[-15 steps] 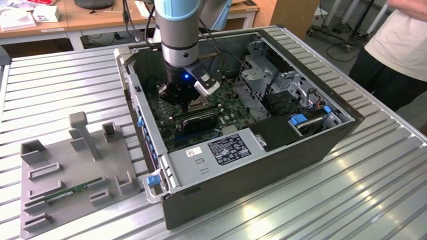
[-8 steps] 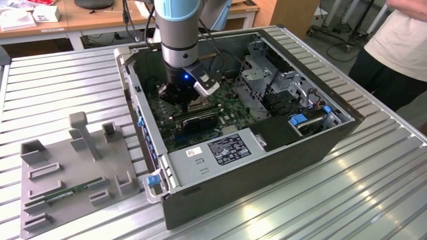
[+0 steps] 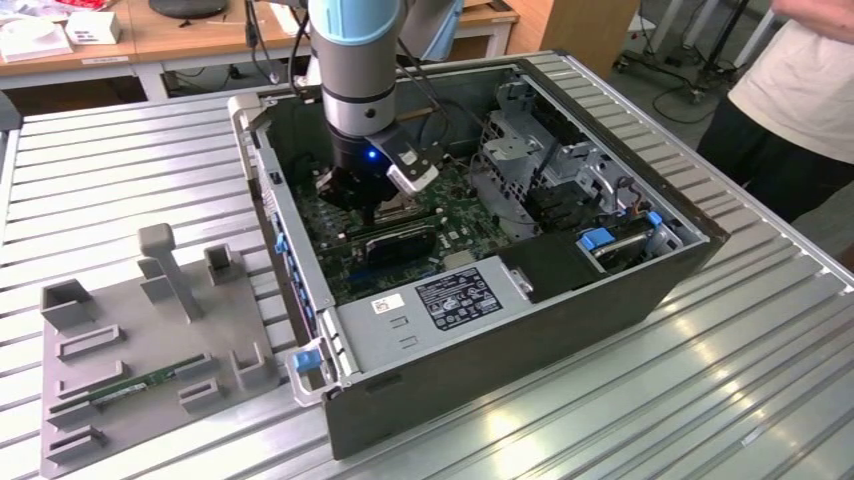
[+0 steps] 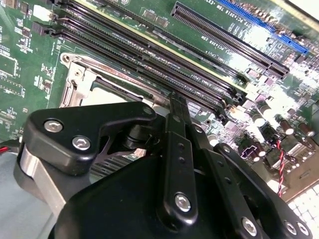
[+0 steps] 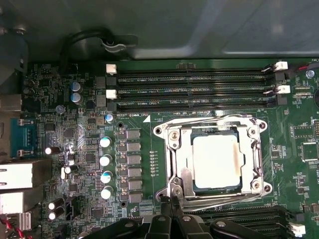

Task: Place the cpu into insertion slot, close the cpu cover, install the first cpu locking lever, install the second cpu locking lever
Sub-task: 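Install the second cpu locking lever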

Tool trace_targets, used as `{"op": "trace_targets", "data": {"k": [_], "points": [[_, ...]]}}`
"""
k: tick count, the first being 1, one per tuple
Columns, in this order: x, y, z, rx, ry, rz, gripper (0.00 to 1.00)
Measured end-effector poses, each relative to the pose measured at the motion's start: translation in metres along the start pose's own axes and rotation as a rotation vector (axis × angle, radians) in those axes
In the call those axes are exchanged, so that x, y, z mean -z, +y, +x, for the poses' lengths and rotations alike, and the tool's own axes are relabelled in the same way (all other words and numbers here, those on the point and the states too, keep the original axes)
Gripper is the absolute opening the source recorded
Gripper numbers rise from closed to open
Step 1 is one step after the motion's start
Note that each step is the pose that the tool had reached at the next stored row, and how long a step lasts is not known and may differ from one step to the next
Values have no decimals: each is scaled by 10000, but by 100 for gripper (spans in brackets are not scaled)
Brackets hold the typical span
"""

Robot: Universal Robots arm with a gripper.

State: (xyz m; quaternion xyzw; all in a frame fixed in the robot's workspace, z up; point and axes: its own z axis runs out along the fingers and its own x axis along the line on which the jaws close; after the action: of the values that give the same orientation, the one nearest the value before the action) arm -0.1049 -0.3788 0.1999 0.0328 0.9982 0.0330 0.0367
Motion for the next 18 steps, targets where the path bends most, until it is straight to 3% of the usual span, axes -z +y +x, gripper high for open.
{"op": "trace_targets", "data": {"k": [18], "points": [[14,5,2,-2,-1,-24,11]]}}
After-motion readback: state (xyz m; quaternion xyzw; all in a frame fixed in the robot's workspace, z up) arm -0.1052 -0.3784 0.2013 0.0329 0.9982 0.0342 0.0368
